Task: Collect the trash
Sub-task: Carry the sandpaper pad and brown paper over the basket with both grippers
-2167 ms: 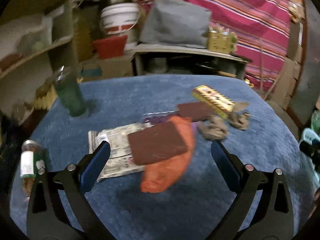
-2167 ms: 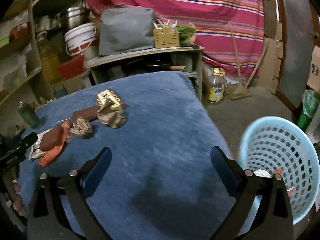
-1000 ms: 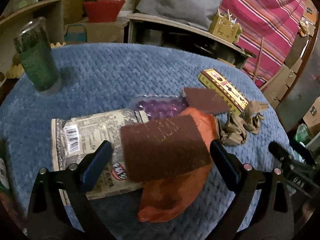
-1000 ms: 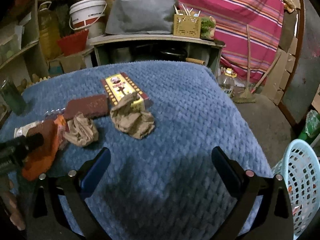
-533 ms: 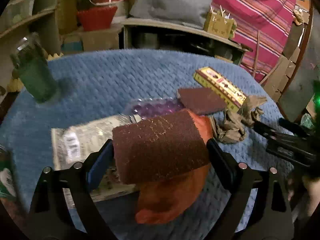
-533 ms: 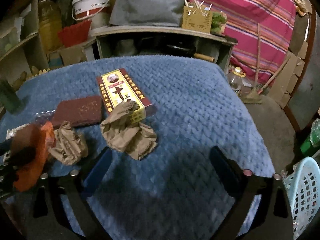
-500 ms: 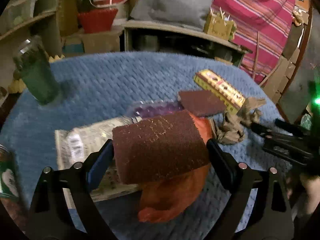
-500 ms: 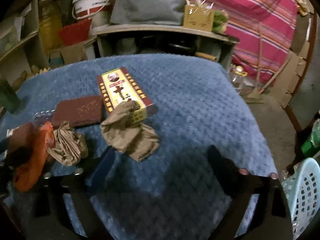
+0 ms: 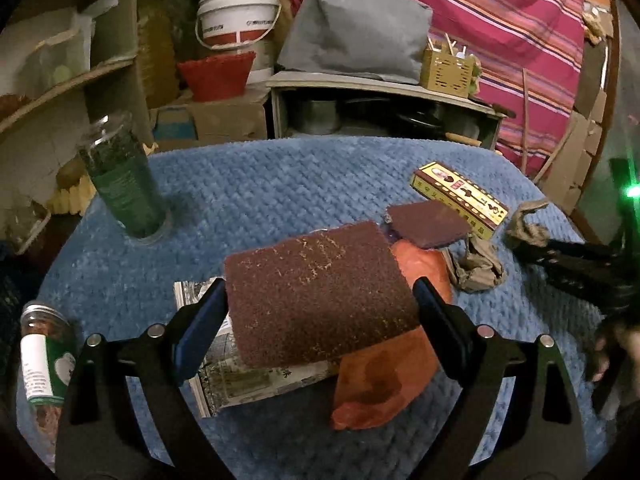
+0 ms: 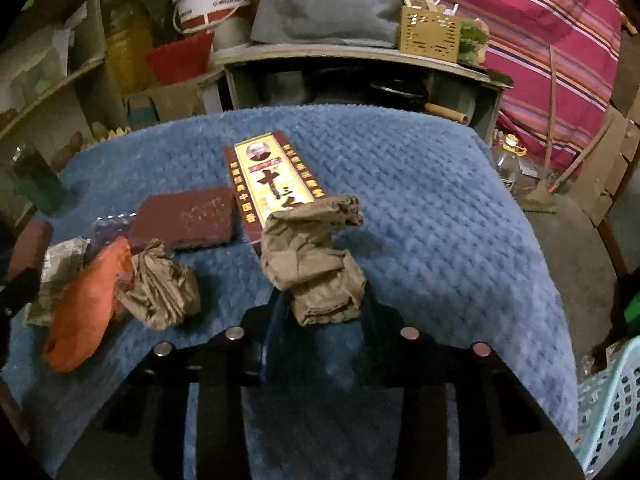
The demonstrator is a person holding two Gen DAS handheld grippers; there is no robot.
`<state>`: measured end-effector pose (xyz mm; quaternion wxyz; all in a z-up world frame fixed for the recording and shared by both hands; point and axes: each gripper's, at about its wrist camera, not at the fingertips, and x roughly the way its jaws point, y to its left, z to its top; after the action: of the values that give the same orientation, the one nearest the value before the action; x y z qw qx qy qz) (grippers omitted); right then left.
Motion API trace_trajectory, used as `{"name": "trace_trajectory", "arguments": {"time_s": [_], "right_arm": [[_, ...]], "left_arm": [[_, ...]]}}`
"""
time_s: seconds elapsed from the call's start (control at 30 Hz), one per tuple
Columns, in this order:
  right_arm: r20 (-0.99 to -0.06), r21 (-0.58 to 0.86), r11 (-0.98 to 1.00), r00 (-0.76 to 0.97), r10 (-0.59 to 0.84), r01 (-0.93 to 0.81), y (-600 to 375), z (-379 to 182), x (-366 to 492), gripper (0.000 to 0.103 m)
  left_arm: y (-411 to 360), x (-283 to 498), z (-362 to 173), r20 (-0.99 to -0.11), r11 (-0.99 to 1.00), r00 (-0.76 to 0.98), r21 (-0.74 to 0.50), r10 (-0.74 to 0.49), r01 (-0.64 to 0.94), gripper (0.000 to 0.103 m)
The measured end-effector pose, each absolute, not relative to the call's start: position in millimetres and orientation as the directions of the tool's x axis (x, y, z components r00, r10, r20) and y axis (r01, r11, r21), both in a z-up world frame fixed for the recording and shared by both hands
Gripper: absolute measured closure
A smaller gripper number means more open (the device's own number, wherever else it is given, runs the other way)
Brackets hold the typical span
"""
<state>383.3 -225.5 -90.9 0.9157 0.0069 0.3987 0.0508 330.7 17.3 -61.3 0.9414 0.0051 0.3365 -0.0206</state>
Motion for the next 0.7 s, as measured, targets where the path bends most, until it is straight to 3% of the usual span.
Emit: {"name": "trace_trajectory", "arguments": {"time_s": [0.3,0.7], "right_arm": [[-0.702,0.064,0.997,0.708,0.078,-0.045,-284,-66,325,0.067],[-0.693,0.024,0.988,0.715,-0.093,0.152,-437,-44,224,0.067]], "left_arm": [[-16,310,-38,-0.623,0.995,0.776,-0.059,-0.097,0.078,0.014],[-132,283,-1,-0.585,0.974,0.779,-0.114,-0.225,0.195,0.014]]}}
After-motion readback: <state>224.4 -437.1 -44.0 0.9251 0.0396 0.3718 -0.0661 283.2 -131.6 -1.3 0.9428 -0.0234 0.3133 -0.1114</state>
